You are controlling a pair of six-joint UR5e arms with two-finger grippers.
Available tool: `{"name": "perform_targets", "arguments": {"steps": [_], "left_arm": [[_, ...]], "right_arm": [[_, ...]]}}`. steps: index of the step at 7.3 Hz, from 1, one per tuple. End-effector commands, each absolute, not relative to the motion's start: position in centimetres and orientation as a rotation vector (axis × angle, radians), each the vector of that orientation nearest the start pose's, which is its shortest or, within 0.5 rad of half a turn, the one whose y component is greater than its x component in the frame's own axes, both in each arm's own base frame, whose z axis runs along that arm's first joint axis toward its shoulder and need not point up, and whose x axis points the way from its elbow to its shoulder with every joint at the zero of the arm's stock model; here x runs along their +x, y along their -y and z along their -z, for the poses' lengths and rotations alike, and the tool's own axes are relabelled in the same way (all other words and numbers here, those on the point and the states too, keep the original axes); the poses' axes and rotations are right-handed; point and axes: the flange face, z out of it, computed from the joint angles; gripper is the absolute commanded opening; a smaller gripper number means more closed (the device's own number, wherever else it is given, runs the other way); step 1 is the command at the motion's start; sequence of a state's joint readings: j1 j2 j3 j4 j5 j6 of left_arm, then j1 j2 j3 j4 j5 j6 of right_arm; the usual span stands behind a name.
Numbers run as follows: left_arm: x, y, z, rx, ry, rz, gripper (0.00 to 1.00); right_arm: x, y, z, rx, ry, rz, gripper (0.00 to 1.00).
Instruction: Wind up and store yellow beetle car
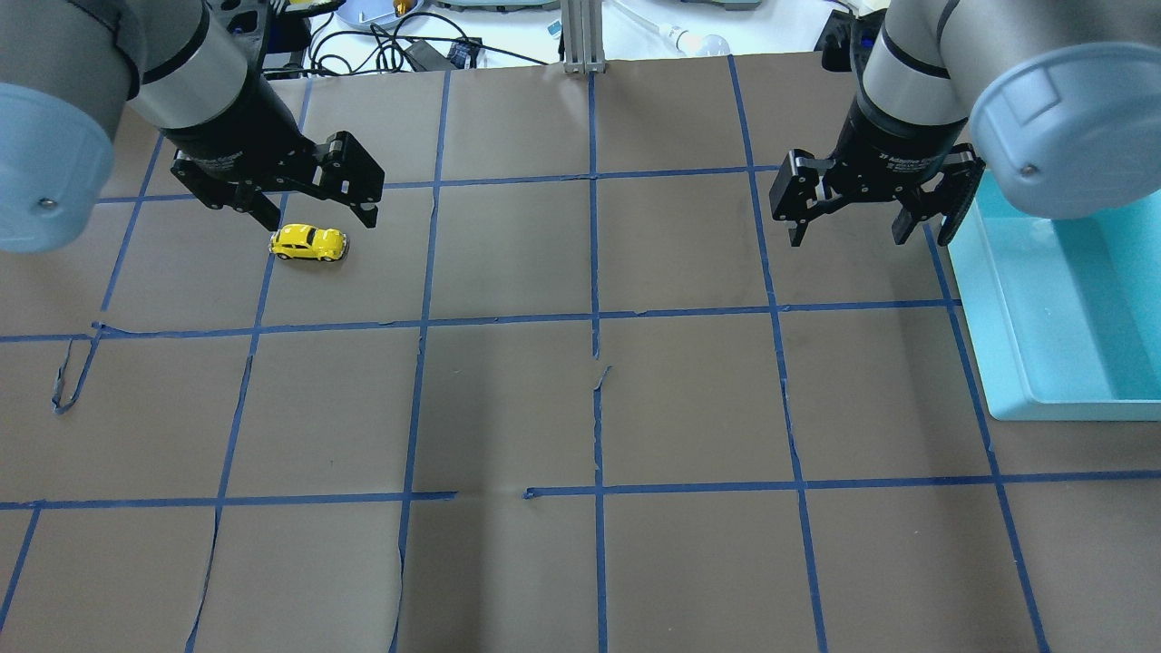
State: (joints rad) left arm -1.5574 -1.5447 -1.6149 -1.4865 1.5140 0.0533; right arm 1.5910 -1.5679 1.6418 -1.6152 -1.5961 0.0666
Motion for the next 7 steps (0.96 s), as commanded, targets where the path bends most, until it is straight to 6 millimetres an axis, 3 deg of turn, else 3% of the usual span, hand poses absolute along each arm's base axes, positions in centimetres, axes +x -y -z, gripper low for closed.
{"name": "perform_targets", "arguments": {"steps": [1,7], "left_arm": [[-13.14,49.00,-48.83,0.074,-3.193,0.111,1.00],[-12.93,49.35,-48.85,0.068,-3.193,0.141,1.00]], "right_arm": [[14.01,48.68,-45.65,0.072,-3.171,-0.039,1.00],[13.95,48.61,-45.47,0.075,-3.177,-0.049,1.00]]}}
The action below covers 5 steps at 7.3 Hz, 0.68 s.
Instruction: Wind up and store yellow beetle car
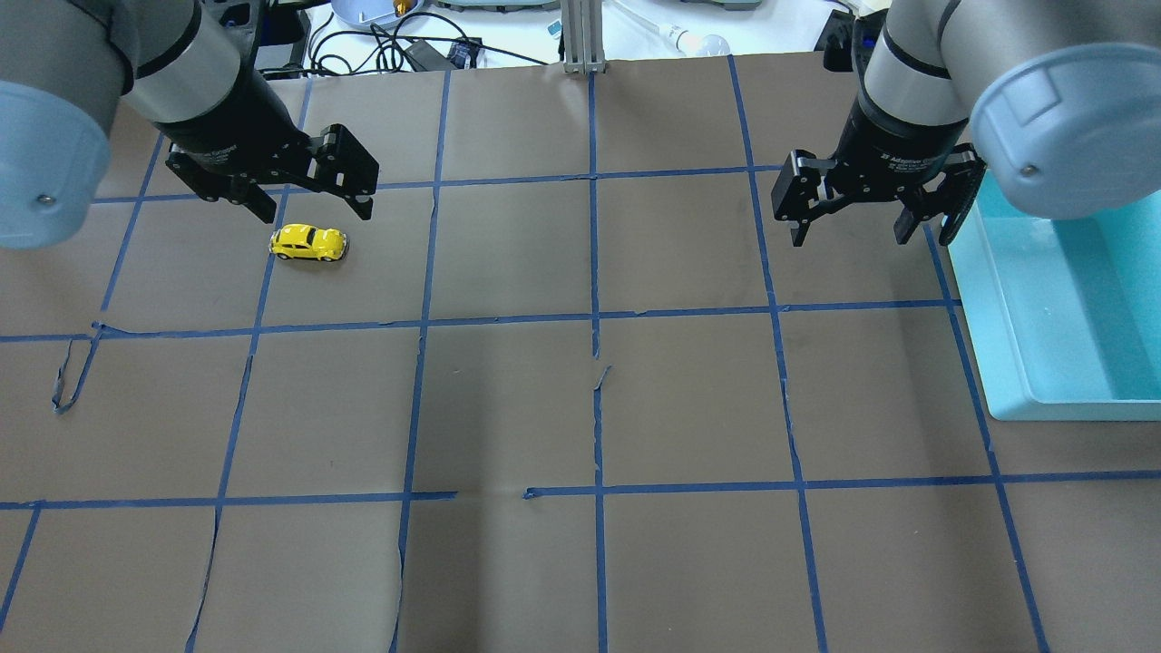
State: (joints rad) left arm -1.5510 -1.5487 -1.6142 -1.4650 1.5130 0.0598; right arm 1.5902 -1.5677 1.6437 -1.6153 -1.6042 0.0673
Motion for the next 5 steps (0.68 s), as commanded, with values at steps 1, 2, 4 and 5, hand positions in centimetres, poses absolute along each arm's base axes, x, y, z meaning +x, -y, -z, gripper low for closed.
{"name": "perform_targets", "arguments": {"steps": [1,2,4,5], "left_arm": [[-12.94,49.34,-48.77,0.068,-3.194,0.139,1.00],[-12.94,49.34,-48.77,0.068,-3.194,0.139,1.00],[-12.94,49.30,-48.92,0.068,-3.194,0.143,1.00],[-12.95,49.29,-48.85,0.068,-3.194,0.141,1.00]], "right_arm": [[13.97,48.65,-45.56,0.075,-3.175,-0.044,1.00],[13.97,48.69,-45.43,0.075,-3.175,-0.046,1.00],[13.95,48.69,-45.43,0.077,-3.177,-0.046,1.00],[14.01,48.67,-45.41,0.099,-3.170,-0.049,1.00]]}}
